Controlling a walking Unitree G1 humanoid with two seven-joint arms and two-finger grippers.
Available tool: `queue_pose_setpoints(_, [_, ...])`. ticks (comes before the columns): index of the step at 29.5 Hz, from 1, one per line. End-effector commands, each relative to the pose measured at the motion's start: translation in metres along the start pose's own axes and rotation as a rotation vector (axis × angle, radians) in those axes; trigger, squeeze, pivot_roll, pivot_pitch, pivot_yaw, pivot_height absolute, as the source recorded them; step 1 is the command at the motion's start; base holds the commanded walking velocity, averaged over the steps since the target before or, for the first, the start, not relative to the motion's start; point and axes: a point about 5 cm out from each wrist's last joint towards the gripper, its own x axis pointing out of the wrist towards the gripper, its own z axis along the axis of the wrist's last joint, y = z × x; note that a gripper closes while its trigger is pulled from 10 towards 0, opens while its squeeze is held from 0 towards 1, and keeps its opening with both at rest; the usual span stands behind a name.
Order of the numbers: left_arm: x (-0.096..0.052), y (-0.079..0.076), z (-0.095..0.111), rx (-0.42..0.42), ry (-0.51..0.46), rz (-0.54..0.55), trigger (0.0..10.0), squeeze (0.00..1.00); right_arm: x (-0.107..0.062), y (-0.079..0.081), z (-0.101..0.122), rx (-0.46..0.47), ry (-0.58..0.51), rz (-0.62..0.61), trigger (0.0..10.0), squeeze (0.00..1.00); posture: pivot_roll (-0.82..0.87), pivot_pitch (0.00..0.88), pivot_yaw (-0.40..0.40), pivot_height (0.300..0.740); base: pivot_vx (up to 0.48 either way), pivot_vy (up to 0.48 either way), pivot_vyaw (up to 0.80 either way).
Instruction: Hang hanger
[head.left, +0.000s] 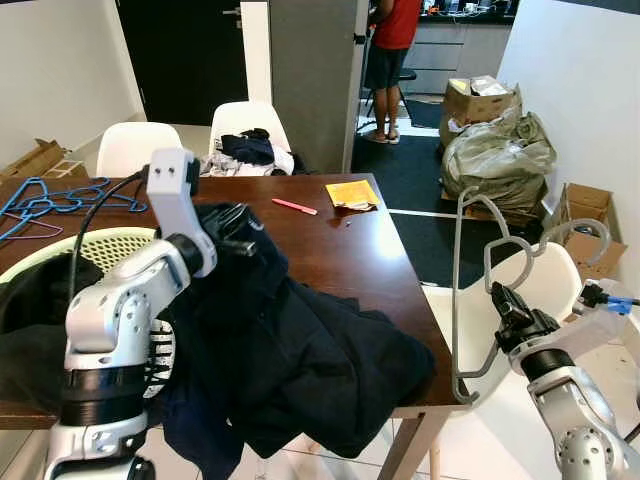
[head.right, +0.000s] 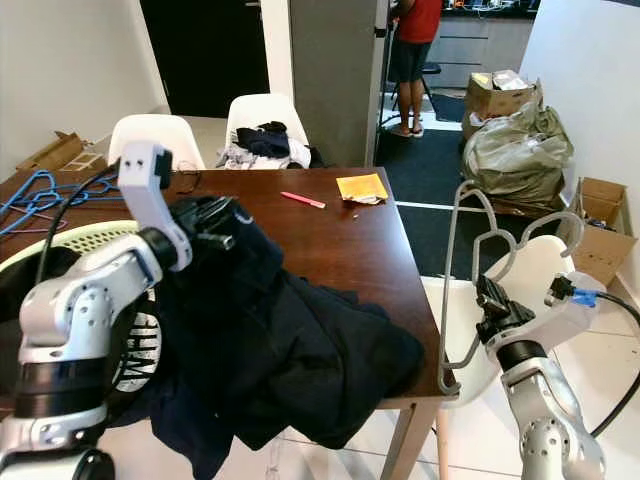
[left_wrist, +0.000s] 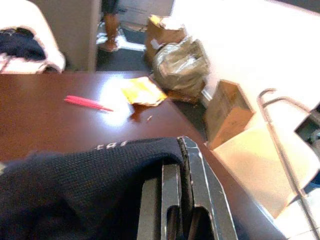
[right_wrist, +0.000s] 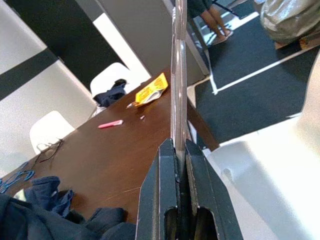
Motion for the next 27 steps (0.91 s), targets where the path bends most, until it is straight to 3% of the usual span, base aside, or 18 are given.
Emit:
queue_pose_setpoints(1, [0.000,-0.006,0.011,0.004,-0.057,-0.042,0.0,0.00,-0.002,0.000,0.003,-0.001,-0.006,0.004,10.0,0.00,0.00,0.000,-0.008,0.740,0.000,0.000,0.00])
queue_pose_setpoints(3, [0.003,-0.016,0.016,0.024,-0.085,-0.109,0.0,0.00,-0.001,0.001,0.002,0.001,-0.003,0.005,10.0,0.00,0.00,0.000,-0.006,0.740,0.000,0.000,0.00])
queue_pose_setpoints(6, [0.004,-0.019,0.017,0.034,-0.091,-0.125,0.0,0.00,-0.001,0.001,0.002,0.001,-0.002,0.005,10.0,0.00,0.00,0.000,-0.006,0.740,0.000,0.000,0.00])
queue_pose_setpoints(9, [0.009,-0.010,0.016,0.044,-0.120,-0.056,0.0,0.00,0.000,0.001,0.002,0.001,-0.001,0.004,10.0,0.00,0.00,0.000,-0.003,0.740,0.000,0.000,0.00])
queue_pose_setpoints(11, [0.016,0.011,0.015,-0.058,-0.152,0.126,0.0,0.00,0.000,0.001,0.002,0.002,-0.001,-0.001,10.0,0.00,0.00,0.000,0.000,0.740,0.000,0.000,0.00])
queue_pose_setpoints(14, [0.017,0.017,0.011,-0.104,-0.146,0.165,0.0,0.00,0.000,0.001,0.002,0.001,-0.001,-0.002,10.0,0.00,0.00,0.000,0.000,0.740,0.000,0.000,0.00])
queue_pose_setpoints(16, [0.015,0.028,-0.009,-0.172,-0.079,0.225,0.0,0.00,0.000,0.001,0.002,-0.001,-0.001,-0.004,10.0,0.00,-0.01,0.000,0.001,0.740,0.000,0.000,0.00])
queue_pose_setpoints(21, [0.009,0.028,-0.036,-0.132,0.055,0.207,0.2,0.00,0.000,0.001,0.002,-0.001,0.000,-0.005,10.0,0.00,-0.01,0.002,0.000,0.740,0.000,0.000,0.00])
queue_pose_setpoints(22, [0.006,0.027,-0.044,-0.111,0.090,0.194,2.8,0.00,0.000,0.001,0.002,-0.001,0.001,-0.005,10.0,0.00,0.00,0.005,-0.002,0.740,0.000,0.000,0.00])
queue_pose_setpoints(23, [0.006,0.027,-0.044,-0.111,0.090,0.194,2.8,0.00,0.000,0.001,0.002,-0.001,0.001,-0.005,10.0,0.00,0.00,0.005,-0.002,0.740,0.000,0.000,0.00])
queue_pose_setpoints(24, [0.004,0.026,-0.049,-0.082,0.112,0.189,5.2,0.02,0.000,0.001,0.003,-0.002,0.002,-0.004,10.0,0.00,-0.01,0.008,-0.002,0.740,0.000,0.000,0.00])
queue_pose_setpoints(25, [0.002,0.026,-0.052,-0.053,0.124,0.194,10.0,1.00,0.001,0.001,0.003,-0.002,0.003,-0.004,10.0,0.00,-0.01,0.008,-0.002,0.740,0.000,0.000,0.00])
queue_pose_setpoints(27, [0.002,0.027,-0.053,-0.034,0.130,0.199,10.0,1.00,0.001,0.001,0.003,-0.002,0.004,-0.004,10.0,0.00,-0.01,0.007,-0.004,0.740,0.000,0.000,0.00])
